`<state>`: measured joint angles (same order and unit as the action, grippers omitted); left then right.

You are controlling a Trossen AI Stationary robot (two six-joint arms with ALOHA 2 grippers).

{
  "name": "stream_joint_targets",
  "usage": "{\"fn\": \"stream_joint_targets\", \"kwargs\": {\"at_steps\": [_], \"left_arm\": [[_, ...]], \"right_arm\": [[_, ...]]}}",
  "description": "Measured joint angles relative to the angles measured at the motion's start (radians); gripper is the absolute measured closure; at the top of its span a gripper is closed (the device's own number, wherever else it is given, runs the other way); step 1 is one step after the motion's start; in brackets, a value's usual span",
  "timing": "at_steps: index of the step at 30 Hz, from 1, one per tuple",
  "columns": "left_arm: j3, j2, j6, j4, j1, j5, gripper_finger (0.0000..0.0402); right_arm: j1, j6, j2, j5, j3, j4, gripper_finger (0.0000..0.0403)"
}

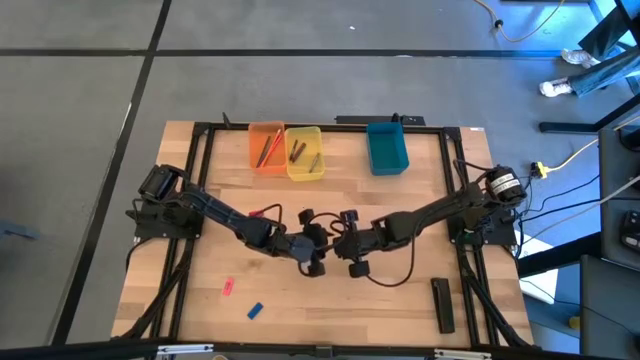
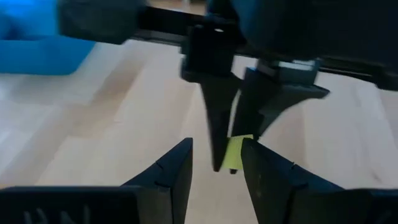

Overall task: Sort crayons/erasers/pens/pencils in bins
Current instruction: Put the yellow eraser into the blue bin

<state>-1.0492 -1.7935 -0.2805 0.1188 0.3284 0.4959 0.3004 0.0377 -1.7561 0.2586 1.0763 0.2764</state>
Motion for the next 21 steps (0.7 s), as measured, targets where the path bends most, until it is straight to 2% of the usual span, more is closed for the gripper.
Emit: {"fn": "stream_joint_targets", "kwargs": {"at_steps": [6,17,21], "left_arm": [[0.0,0.0,0.002,-0.013,0.005,-0.084,0.0271],[0.0,0.0,0.003,-0.045,-0.009,-0.004,0.0271],[0.0,0.0,0.028,-0.043,-0.016,-0.092,0.0272]], "right_arm": [[-0.001,-0.006,0.0,0.006,0.0,-0.003,0.0365],[-0.001,0.002,0.002,0.006,0.001,-0.04,0.0366],[-0.002,0.021,0.002,0.001,0.001,-0.052,0.0365]]}}
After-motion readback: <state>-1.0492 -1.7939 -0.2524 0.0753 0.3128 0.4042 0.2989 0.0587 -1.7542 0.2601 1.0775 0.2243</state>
